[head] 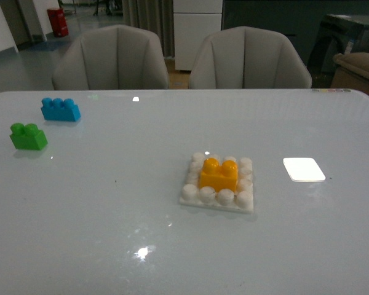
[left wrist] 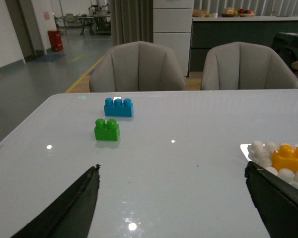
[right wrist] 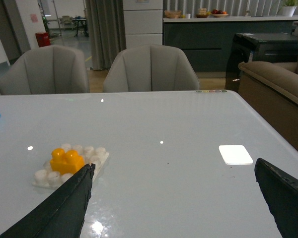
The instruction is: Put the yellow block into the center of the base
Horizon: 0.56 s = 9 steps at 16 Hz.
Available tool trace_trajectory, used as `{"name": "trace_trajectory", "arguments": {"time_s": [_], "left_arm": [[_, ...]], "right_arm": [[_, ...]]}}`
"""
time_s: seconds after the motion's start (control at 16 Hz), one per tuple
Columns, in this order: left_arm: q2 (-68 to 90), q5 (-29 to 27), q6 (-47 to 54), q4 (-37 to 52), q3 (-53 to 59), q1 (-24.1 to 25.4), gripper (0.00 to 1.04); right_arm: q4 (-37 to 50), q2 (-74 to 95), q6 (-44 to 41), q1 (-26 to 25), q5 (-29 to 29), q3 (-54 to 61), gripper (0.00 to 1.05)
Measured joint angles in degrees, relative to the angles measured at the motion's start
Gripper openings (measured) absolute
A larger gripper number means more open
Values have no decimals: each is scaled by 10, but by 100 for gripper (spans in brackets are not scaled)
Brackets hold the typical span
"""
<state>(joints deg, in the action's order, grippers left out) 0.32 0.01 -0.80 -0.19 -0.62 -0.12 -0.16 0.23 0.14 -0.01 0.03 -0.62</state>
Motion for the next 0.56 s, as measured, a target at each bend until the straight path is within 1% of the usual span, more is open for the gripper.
{"name": "trace_trajectory", "arguments": {"time_s": [0.06, 0.56], "left_arm": [[0, 0, 0, 0, 0, 0, 99], [0, 0, 1, 0, 0, 0, 98]], "right_arm": [[0, 0, 0, 0, 0, 0, 98], [0, 0, 0, 0, 0, 0, 98]]}}
